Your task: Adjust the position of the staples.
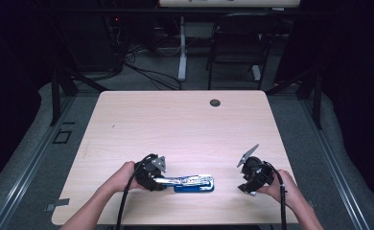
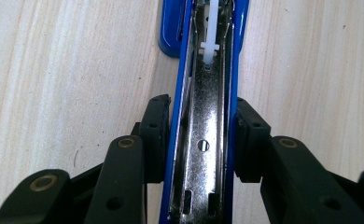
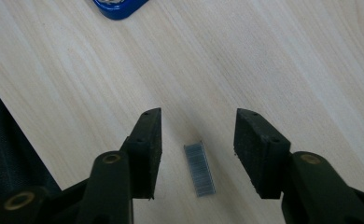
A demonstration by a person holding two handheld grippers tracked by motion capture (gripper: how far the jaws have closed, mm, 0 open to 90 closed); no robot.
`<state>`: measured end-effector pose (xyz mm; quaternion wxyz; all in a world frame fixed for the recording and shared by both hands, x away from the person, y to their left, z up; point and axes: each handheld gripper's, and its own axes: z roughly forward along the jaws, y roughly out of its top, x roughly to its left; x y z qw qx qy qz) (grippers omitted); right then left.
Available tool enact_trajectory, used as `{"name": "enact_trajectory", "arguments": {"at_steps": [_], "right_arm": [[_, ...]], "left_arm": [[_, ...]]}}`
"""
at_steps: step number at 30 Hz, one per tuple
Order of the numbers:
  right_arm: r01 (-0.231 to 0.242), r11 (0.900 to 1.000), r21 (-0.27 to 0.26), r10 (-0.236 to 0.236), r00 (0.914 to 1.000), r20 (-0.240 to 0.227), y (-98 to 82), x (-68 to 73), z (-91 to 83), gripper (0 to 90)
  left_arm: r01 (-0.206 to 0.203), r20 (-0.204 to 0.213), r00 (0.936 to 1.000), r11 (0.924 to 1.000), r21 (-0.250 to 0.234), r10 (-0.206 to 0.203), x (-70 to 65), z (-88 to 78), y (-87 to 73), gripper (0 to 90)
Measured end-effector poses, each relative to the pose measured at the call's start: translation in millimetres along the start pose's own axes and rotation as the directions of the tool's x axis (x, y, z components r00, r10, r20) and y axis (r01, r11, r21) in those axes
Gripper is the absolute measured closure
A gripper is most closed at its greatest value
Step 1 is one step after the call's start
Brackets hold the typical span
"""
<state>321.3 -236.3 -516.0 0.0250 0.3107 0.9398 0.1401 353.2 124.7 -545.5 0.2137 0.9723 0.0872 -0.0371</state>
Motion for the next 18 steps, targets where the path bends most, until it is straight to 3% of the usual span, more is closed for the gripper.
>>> {"name": "enact_trajectory", "arguments": {"at_steps": [6,14,18], "right_arm": [[0.022,0.999,0.037,-0.022,0.9998,0.001,-0.2,0.2,4.5,62.5],[0.044,0.995,0.092,-0.044,0.999,-0.011,-0.3,-1.0,13.9,66.4],[0.031,0.995,0.095,-0.03,0.9995,-0.009,-1.6,-1.3,17.4,68.1]], "left_arm": [[0.0,-0.01,0.9999,1.0,-0.005,0.0,-0.7,0.4,-0.1,62.8],[-0.001,-0.011,0.9999,1.0,-0.004,0.001,-0.8,0.3,0.0,62.9],[-0.002,-0.012,0.9999,1.0,-0.005,0.002,-0.9,0.3,-0.1,62.9]]}}
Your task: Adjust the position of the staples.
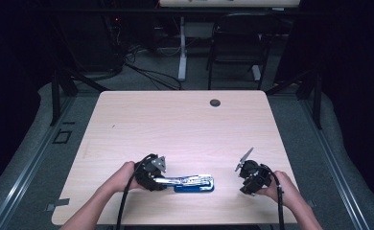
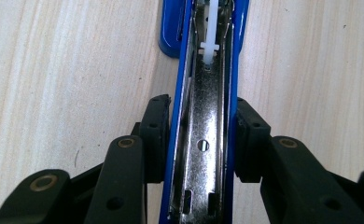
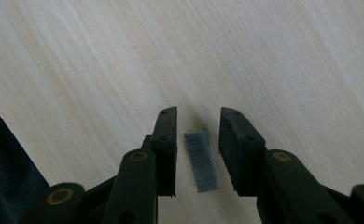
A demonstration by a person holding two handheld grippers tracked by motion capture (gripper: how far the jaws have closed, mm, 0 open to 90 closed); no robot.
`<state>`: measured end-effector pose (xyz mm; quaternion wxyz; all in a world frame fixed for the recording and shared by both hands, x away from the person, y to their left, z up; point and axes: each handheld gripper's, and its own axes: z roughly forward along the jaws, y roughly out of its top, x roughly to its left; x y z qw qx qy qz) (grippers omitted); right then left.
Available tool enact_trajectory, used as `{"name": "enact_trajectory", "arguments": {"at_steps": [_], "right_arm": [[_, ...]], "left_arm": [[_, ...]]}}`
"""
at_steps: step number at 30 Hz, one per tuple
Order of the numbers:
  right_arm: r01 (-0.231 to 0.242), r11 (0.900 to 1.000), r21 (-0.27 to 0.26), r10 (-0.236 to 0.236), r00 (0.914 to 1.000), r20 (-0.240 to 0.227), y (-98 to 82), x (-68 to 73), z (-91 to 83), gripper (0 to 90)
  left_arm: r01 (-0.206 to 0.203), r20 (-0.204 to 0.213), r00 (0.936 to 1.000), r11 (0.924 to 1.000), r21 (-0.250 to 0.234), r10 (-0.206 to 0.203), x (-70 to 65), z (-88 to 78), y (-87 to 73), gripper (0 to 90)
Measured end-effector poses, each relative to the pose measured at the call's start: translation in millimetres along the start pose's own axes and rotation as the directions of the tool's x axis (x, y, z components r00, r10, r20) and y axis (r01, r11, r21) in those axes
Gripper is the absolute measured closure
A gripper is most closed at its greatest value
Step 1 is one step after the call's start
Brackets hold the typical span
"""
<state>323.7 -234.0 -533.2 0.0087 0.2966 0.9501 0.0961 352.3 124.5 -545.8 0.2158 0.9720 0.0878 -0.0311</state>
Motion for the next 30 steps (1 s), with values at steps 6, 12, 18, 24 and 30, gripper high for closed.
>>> {"name": "enact_trajectory", "arguments": {"at_steps": [6,12,18,24,30], "right_arm": [[-0.002,1.0,0.024,0.002,1.0,-0.006,0.7,0.4,3.6,69.2],[-0.006,1.0,0.029,0.006,1.0,-0.006,0.9,0.6,6.3,71.9],[0.004,0.999,0.046,-0.004,0.9999,0.011,0.7,-0.3,8.2,77.0],[-0.001,0.999,0.043,0.001,1.0,0.007,1.0,0.7,8.8,78.0],[-0.008,1.0,0.026,0.008,0.9999,0.012,0.8,0.1,5.3,78.4]], "left_arm": [[0.0,-0.001,1.0,1.0,0.0,0.0,-0.1,0.0,0.0,62.9],[-0.002,-0.001,1.0,1.0,0.0,0.002,-0.1,0.0,0.0,62.9],[-0.002,0.0,1.0,1.0,0.002,0.002,0.1,0.1,0.0,62.9],[-0.001,0.001,1.0,1.0,0.002,0.001,0.0,0.3,0.1,63.0],[-0.003,0.009,1.0,1.0,0.007,0.003,0.3,-0.1,0.3,63.0]]}}
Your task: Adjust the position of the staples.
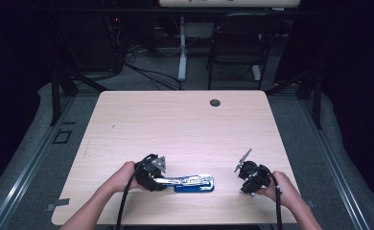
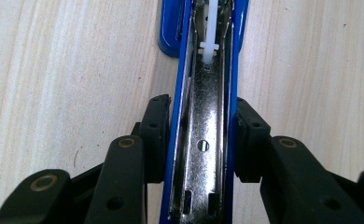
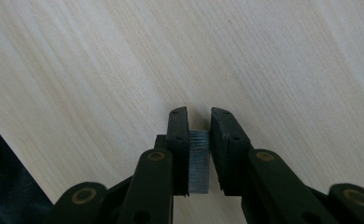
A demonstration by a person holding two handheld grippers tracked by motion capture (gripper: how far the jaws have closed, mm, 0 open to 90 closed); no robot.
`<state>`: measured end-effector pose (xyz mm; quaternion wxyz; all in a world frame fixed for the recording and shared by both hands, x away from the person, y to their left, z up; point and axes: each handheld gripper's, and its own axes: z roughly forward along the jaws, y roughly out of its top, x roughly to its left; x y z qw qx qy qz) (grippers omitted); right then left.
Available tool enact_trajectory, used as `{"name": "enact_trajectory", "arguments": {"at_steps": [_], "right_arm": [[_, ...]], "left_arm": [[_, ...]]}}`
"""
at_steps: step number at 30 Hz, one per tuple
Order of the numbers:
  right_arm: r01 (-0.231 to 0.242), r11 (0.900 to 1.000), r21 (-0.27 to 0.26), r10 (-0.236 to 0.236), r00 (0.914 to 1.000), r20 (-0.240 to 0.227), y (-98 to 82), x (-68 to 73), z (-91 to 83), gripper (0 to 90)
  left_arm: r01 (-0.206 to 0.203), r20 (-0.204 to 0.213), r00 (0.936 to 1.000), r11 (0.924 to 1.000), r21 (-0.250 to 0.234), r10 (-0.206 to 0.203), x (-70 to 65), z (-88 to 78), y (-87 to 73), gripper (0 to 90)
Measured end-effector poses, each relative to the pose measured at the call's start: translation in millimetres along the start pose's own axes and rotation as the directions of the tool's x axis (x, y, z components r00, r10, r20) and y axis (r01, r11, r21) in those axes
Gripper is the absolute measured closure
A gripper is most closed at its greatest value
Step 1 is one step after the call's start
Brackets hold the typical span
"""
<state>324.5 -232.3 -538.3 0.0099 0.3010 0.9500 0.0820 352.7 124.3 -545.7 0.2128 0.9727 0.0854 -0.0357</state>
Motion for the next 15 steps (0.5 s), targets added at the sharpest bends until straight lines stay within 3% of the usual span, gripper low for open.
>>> {"name": "enact_trajectory", "arguments": {"at_steps": [3,14,15], "right_arm": [[-0.012,1.0,-0.022,0.011,0.9997,-0.021,0.3,-0.7,-1.7,78.6],[-0.043,0.995,-0.085,0.041,0.9988,-0.025,0.5,-3.3,-10.0,78.6],[-0.059,0.992,-0.109,0.055,0.9978,-0.036,0.3,-2.5,-8.9,78.7]], "left_arm": [[0.0,0.0,1.0,1.0,0.0,0.0,0.0,0.0,0.0,63.0],[0.0,0.0,1.0,1.0,-0.001,0.0,0.1,0.6,-0.1,63.1],[-0.001,0.0,1.0,1.0,0.002,0.001,0.1,0.4,0.1,63.1]]}}
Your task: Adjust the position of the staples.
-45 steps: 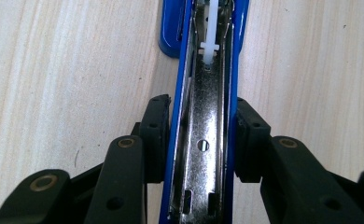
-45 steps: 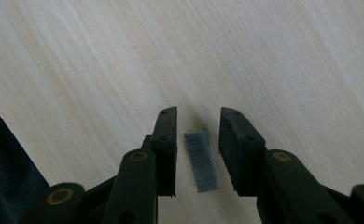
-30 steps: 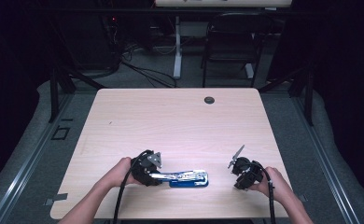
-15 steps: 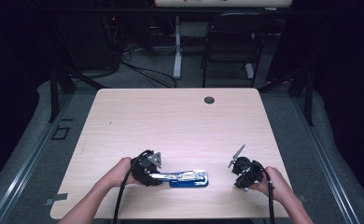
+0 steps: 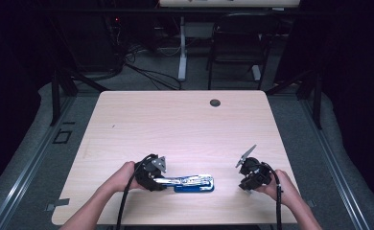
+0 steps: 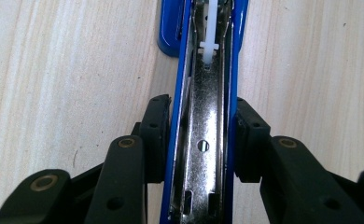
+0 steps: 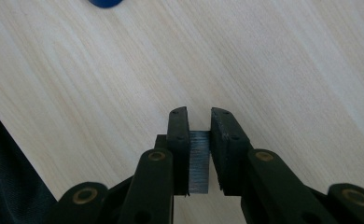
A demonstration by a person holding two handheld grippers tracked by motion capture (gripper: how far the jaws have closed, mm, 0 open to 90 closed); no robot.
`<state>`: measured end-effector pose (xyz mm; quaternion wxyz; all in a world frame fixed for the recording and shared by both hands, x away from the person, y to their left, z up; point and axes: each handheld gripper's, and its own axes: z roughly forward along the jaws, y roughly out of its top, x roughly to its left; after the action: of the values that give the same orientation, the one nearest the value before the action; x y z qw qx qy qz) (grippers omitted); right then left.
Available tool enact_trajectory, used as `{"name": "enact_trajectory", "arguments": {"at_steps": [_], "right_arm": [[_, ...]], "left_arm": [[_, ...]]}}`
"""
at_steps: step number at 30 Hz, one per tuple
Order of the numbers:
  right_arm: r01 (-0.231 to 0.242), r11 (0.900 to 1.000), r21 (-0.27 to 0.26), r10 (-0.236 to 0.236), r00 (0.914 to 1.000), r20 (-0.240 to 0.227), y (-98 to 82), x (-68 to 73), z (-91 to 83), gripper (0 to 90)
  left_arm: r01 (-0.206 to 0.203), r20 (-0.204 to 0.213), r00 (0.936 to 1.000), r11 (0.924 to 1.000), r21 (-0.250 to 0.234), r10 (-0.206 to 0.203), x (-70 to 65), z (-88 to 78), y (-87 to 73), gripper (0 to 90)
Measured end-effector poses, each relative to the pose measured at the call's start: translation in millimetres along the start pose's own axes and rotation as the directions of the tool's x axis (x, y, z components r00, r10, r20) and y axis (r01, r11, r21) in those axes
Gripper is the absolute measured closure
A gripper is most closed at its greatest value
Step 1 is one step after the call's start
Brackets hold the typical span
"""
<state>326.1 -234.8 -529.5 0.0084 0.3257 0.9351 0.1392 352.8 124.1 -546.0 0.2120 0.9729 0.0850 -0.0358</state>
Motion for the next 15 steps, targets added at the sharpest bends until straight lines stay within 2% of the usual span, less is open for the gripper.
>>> {"name": "enact_trajectory", "arguments": {"at_steps": [1,2,3,5,11,15], "right_arm": [[-0.002,1.0,-0.003,0.002,1.0,0.006,0.4,0.2,-0.3,78.6],[-0.052,0.997,-0.064,0.052,0.9986,-0.007,-1.1,4.1,3.6,78.6],[0.011,1.0,0.007,-0.011,0.9999,0.006,1.9,-0.1,-2.1,78.6],[0.001,1.0,-0.014,-0.001,1.0,0.001,2.0,0.7,-1.8,78.7],[0.009,1.0,-0.022,-0.009,0.9997,0.021,4.0,0.2,-4.4,78.6],[0.005,0.999,-0.04,-0.004,0.9999,0.014,5.4,1.3,-4.1,78.6]], "left_arm": [[0.0,-0.001,1.0,1.0,0.0,0.0,-0.2,0.0,0.0,63.1],[0.001,-0.003,1.0,1.0,-0.001,-0.001,-0.4,0.1,0.0,63.1],[0.0,-0.003,1.0,1.0,-0.001,0.0,-0.5,0.1,0.1,63.1],[0.0,-0.004,1.0,1.0,-0.001,0.0,-0.6,0.0,0.1,63.1],[-0.001,-0.003,1.0,1.0,0.0,0.001,-0.5,0.0,0.2,63.2],[-0.001,-0.003,1.0,1.0,0.0,0.001,-0.4,0.1,0.1,63.2]]}}
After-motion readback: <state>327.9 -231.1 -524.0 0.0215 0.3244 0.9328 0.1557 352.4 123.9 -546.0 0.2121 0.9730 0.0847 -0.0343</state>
